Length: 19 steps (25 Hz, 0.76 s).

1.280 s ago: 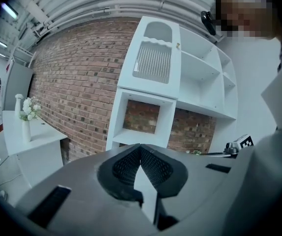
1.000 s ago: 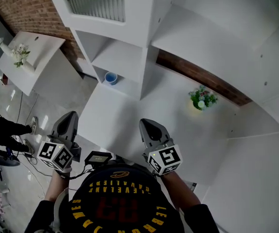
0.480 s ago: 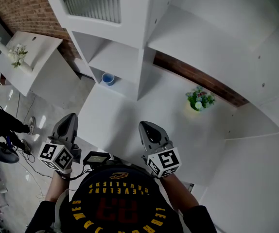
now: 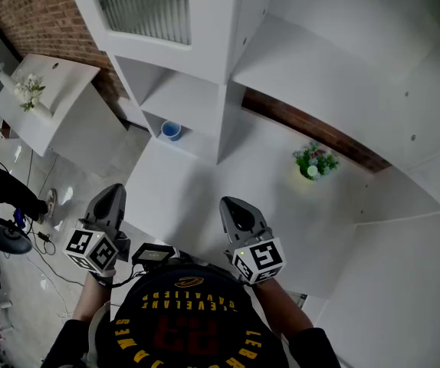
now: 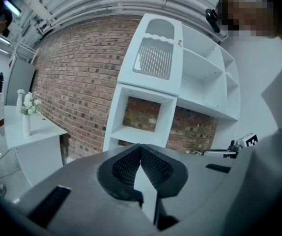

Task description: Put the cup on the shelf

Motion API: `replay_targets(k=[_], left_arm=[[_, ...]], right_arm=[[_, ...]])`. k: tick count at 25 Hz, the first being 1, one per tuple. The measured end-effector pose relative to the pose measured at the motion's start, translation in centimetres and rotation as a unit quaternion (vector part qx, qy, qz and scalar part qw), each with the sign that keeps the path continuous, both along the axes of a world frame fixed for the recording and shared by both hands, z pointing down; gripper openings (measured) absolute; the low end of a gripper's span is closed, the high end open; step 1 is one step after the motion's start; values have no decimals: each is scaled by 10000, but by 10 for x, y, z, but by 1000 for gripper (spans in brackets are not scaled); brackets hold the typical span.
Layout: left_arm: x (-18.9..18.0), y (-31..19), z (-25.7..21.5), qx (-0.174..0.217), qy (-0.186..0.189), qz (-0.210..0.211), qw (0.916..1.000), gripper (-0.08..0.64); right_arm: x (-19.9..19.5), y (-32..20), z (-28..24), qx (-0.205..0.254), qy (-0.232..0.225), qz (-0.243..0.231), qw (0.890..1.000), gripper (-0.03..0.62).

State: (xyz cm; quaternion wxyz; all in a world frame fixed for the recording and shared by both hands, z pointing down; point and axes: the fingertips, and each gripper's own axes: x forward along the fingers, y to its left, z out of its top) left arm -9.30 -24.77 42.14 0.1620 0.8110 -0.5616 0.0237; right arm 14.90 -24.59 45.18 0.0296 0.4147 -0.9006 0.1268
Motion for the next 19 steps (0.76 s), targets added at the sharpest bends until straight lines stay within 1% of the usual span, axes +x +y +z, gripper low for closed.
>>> replay_targets(k=[10, 19], left_arm=[[-2, 0, 6, -73, 14, 1, 10000, 3], [-5, -1, 7, -63, 19, -19, 10000, 3]], right_arm=[[2, 3, 3, -75, 31, 54, 10000, 3], [1, 4, 5, -88, 45, 56, 9999, 3]])
